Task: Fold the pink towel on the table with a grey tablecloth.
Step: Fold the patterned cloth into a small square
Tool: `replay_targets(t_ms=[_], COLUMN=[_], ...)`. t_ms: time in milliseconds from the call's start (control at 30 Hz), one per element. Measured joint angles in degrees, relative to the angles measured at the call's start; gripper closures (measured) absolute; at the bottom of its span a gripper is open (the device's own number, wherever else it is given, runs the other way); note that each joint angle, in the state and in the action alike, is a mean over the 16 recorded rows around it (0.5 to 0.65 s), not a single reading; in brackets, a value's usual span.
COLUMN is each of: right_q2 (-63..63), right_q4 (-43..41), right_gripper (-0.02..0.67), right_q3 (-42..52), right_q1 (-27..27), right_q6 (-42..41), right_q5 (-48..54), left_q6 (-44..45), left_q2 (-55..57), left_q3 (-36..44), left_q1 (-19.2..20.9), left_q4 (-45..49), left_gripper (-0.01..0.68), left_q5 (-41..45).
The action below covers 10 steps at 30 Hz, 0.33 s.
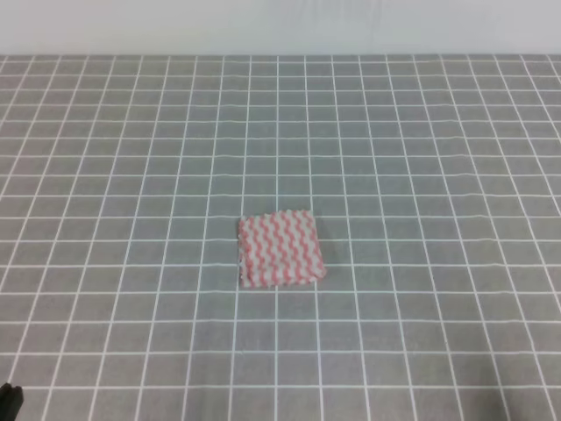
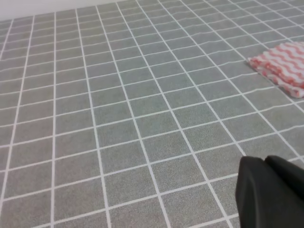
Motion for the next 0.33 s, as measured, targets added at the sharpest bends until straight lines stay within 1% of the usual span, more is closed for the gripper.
replay_targets(t_ms=[333], right_q2=[0.17], right_q4=[0.02], right_gripper=[0.664], right_q3=[-0.19], right_q1=[-0.02], right_q6=[-0.01], right_q5=[0.10], left_q6=[0.00], left_q2=[0.00], left_q3=[0.11], left_q1=[0.02], left_q4=[0.02], left_gripper=[0.674], left_q5=[0.00])
